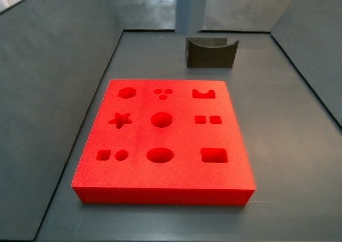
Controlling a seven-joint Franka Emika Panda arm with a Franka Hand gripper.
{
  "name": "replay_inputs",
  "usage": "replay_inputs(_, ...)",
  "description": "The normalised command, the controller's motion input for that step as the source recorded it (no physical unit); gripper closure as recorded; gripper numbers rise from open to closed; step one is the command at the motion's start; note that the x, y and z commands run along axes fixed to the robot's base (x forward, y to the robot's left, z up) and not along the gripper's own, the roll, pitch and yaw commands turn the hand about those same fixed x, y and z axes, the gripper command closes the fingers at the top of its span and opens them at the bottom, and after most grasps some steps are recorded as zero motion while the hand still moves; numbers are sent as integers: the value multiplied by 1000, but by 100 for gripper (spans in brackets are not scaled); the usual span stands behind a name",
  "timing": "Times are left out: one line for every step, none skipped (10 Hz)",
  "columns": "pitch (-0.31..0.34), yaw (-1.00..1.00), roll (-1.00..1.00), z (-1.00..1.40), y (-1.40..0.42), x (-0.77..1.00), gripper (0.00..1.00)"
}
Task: Pick up the arch object. Move up. Move to above the board. Insert the arch object.
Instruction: Insert the arch object.
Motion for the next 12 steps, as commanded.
replay_inputs(0, -674, 0, -363, 0, 463, 100)
replay_inputs(0, -900, 0, -400, 0, 214, 100)
replay_inputs(0, -1000, 0, -406, 0, 49, 100)
replay_inputs(0, -1000, 0, -409, 0, 34, 100)
replay_inputs(0, -1000, 0, -414, 0, 17, 100)
replay_inputs(0, -1000, 0, -420, 0, 0, 100)
replay_inputs(0, -1000, 0, -340, 0, 40, 100)
replay_inputs(0, -829, -29, -243, 0, 300, 100)
replay_inputs(0, -686, 0, -303, 0, 463, 100)
replay_inputs(0, -666, 0, -409, 0, 477, 100)
replay_inputs(0, -817, 13, -497, 34, 243, 100)
replay_inputs(47, -903, 14, -506, 103, 43, 100)
